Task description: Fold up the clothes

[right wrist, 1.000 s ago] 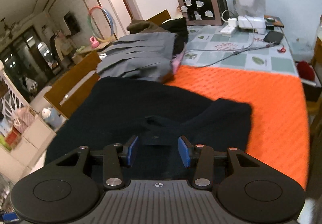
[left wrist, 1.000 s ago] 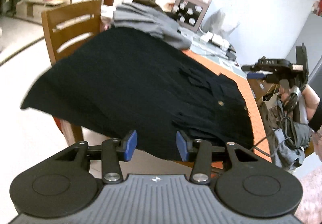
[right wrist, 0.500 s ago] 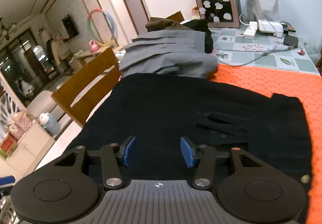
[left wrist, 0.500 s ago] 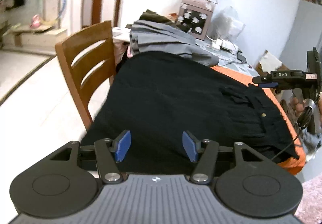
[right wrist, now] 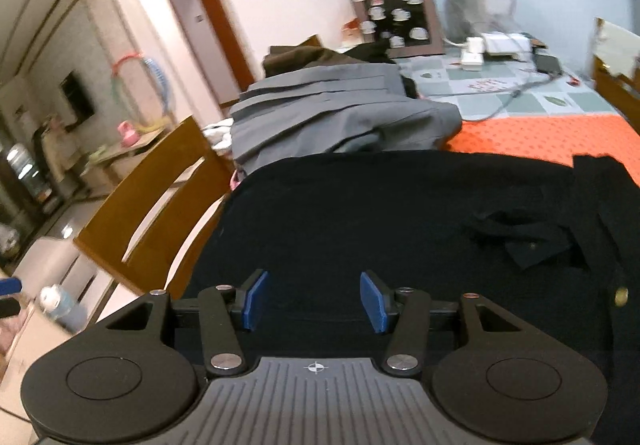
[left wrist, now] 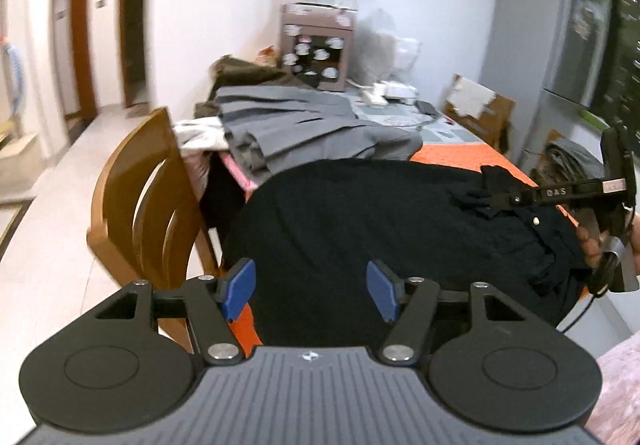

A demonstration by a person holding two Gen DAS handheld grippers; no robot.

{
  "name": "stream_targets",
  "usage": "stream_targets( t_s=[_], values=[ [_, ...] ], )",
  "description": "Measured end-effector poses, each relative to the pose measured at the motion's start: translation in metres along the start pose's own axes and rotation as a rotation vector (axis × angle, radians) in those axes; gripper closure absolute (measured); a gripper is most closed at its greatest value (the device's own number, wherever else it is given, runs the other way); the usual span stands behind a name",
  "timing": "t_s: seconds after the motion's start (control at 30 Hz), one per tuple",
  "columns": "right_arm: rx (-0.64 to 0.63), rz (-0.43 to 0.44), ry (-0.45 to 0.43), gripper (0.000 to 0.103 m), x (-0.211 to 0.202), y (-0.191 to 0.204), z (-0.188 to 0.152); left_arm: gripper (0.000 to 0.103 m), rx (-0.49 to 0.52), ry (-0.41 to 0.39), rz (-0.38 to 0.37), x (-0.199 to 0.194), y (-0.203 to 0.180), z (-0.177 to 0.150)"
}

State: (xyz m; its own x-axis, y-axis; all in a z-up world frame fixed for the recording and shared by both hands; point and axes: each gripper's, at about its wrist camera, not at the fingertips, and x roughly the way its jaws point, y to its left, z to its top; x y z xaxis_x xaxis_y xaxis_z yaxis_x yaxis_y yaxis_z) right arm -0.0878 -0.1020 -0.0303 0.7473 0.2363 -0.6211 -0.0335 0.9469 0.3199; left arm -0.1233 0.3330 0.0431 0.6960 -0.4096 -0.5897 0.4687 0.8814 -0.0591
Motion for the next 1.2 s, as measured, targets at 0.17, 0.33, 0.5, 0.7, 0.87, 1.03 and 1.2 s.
stream_targets(
  t_s=[0.17,0.33,0.5,0.7,0.87,1.03,1.2],
  values=[
    [0.085,-0.116,-0.077,0.049,-0.004,0.044,-0.022,0.035,0.136,0.002,-0.121,0.032,0.075,0.027],
    [0.218,-0.27,-0.168,0.047,-0.011,0.093,-0.053,0.035,0.286,-0.004,-0.266,0.072,0.139,0.063],
    [0.329,-0.408,-0.249,0.047,-0.018,0.139,-0.085,0.035,0.403,-0.001,-0.395,0.129,0.176,0.101],
    [0.411,-0.554,-0.328,0.045,-0.021,0.181,-0.111,0.035,0.488,-0.015,-0.528,0.203,0.19,0.141],
    [0.501,-0.648,-0.398,0.044,-0.02,0.204,-0.131,0.035,0.541,0.039,-0.584,0.259,0.184,0.163],
    [0.581,-0.727,-0.429,0.043,-0.015,0.227,-0.15,0.035,0.633,0.098,-0.666,0.302,0.176,0.174],
    [0.662,-0.798,-0.441,0.041,0.0,0.257,-0.176,0.035,0.7,0.147,-0.736,0.336,0.171,0.176]
  ],
)
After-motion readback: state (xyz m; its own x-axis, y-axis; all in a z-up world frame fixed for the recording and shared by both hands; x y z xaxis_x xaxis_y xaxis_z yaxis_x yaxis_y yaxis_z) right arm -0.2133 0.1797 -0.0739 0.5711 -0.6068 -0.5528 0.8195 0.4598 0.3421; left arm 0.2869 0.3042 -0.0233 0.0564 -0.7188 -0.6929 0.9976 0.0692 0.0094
